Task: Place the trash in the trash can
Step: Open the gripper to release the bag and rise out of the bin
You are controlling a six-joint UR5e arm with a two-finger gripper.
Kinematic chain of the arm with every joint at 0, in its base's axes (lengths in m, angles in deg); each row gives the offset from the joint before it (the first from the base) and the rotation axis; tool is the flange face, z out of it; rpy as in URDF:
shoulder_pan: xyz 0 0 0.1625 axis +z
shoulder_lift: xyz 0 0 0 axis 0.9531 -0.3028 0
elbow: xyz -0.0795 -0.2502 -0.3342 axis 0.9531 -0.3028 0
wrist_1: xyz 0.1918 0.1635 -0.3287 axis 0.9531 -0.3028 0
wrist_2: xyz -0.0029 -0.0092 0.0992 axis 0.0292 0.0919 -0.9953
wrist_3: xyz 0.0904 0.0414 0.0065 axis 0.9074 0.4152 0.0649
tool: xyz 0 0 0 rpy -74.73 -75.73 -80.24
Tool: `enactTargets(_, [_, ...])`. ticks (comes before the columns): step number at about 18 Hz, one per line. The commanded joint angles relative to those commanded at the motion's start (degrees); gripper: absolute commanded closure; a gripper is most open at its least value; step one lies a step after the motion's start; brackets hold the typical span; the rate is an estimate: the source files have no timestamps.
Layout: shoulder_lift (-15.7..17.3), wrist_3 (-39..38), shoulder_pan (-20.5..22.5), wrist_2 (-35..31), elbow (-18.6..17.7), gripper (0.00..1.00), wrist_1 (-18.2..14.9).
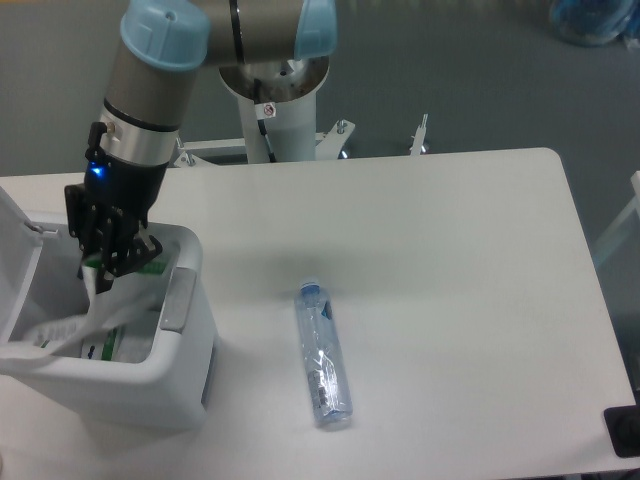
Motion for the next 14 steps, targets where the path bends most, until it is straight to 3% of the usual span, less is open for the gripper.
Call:
enactTargets(6, [2.7,-1.1,0.9,0.3,-0.1,0.00,-0.1])
enactTargets(10, [6.2,-8.1,9.5,0.9,-0.2,0.00,-0.5])
enactTargets(14, [6.1,-15.8,19.1,0.3,-1.4,0.00,-0.7])
